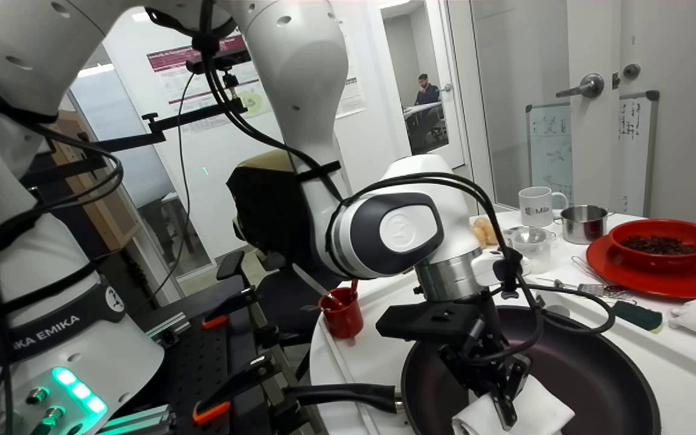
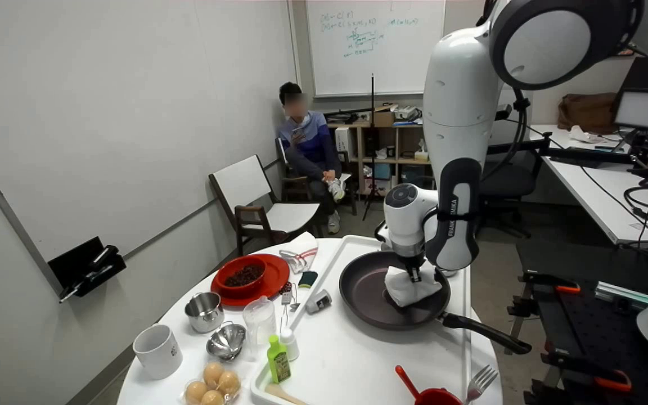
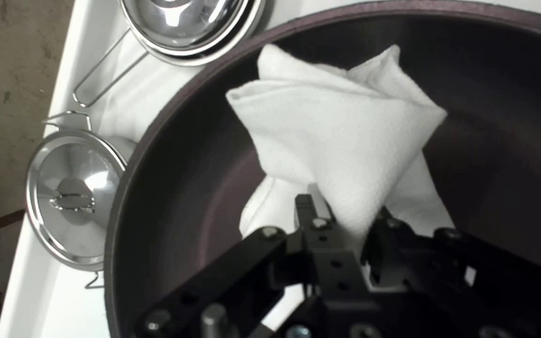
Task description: Use the white towel to wipe the pan
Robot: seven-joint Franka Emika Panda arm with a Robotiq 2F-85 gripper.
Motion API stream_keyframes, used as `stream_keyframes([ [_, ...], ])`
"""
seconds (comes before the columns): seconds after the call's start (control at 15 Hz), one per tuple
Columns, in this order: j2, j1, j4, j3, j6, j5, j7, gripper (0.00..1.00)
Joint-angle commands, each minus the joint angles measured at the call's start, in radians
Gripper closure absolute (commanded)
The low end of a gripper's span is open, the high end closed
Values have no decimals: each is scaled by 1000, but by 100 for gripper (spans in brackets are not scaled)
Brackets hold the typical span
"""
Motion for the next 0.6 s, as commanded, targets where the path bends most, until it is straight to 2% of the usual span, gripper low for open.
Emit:
stream_keyframes([
  [0.0, 29, -16, 48, -6, -31, 27, 31, 93],
  [0.53, 65, -44, 126, -10, -71, 50, 91, 93],
])
